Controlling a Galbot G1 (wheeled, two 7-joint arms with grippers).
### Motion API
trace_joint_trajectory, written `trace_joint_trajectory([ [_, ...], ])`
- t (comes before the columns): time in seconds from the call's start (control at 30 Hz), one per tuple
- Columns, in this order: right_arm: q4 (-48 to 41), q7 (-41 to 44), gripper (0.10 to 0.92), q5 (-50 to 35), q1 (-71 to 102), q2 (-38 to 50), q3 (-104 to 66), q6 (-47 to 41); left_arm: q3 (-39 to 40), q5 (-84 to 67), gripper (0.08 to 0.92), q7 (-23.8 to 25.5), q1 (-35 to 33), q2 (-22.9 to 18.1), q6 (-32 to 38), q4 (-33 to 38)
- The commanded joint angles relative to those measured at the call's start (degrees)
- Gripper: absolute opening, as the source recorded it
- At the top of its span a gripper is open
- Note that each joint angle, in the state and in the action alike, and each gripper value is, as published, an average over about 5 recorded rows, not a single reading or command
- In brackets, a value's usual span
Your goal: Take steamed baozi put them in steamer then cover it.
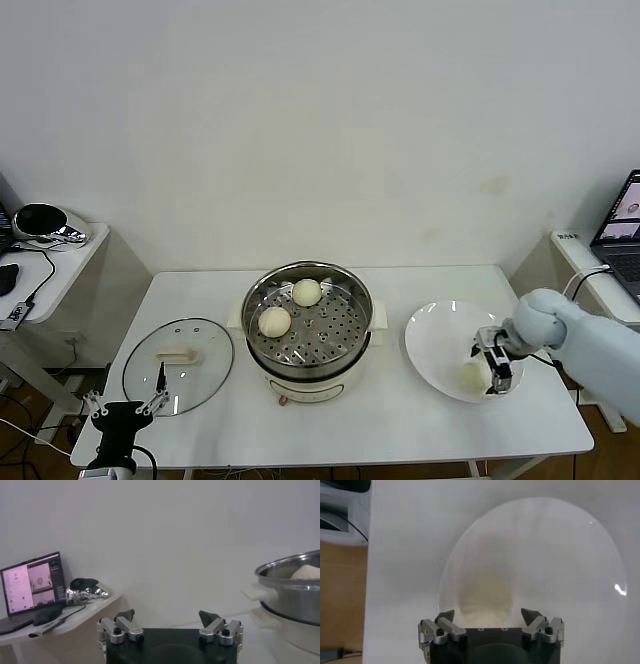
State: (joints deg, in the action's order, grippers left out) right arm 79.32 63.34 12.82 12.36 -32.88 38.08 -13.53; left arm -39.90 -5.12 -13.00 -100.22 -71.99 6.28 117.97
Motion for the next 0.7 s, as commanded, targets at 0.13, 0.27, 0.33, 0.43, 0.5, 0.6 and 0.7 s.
trace_joint_trajectory([
  [0.13,-2.86,-0.21,0.740,0.71,1.26,-2.68,-1.23,0.17,0.17,0.06,0.823,-0.09,0.07,-0.18,0.05,-0.29],
  [0.27,-2.44,0.26,0.694,-0.14,-0.09,-2.28,-0.93,0.02,0.14,0.05,0.823,-0.13,0.08,-0.14,0.06,-0.22],
  [0.33,-1.92,0.76,0.679,-1.07,-1.74,-1.73,-0.28,-0.15,0.11,0.03,0.823,-0.14,0.06,-0.08,0.06,-0.14],
  [0.43,-1.03,1.75,0.671,-2.77,-5.92,-0.46,2.06,-0.30,0.12,0.04,0.823,-0.15,0.06,-0.03,0.06,-0.13],
  [0.5,-0.51,2.56,0.670,-3.95,-9.49,0.40,4.12,-0.25,0.18,0.06,0.823,-0.17,0.11,-0.03,0.07,-0.16],
  [0.6,0.22,4.31,0.670,-6.26,-15.49,1.27,6.30,-0.11,0.35,0.09,0.823,-0.18,0.23,-0.03,0.07,-0.21],
  [0.7,0.72,6.09,0.669,-9.43,-22.05,1.01,7.59,-0.22,0.53,0.09,0.823,-0.21,0.41,0.03,0.08,-0.32],
])
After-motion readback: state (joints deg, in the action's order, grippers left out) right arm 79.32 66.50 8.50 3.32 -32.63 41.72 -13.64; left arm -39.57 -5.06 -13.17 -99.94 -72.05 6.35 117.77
